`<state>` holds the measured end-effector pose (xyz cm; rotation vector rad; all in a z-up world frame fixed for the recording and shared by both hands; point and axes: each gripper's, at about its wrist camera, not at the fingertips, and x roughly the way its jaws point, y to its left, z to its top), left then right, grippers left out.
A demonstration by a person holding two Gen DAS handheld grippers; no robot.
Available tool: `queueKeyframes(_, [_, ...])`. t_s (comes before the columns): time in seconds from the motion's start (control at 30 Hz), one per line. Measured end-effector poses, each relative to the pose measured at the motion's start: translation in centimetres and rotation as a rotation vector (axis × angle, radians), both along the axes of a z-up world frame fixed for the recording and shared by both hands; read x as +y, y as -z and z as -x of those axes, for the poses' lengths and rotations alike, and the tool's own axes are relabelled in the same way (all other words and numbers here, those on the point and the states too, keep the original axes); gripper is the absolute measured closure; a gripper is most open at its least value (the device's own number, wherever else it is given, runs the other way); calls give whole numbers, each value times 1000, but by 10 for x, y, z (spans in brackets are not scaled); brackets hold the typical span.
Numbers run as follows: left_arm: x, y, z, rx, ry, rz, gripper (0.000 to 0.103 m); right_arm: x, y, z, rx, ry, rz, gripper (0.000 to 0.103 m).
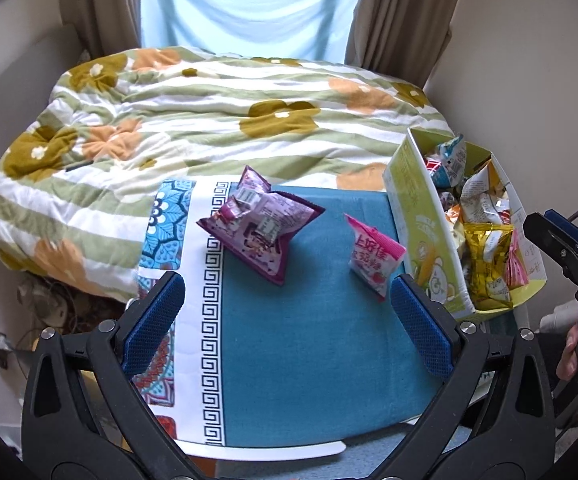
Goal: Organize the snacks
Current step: 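Move both tools back toward the purple bag and pink candy bag, then grasp the purple snack bag with the left tool while the right tool grasps the pink candy bag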
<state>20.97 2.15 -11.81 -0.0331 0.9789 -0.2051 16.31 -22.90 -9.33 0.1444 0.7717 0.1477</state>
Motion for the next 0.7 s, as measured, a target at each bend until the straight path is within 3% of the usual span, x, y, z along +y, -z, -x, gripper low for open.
queueKeyframes(0.37, [36,29,-76,64,227,-39,1,81,31,-24,67,167,3,3])
queueKeyframes(0.7, [24,88,-135,134,397,-53,1,113,77,-43,148,369,-6,3])
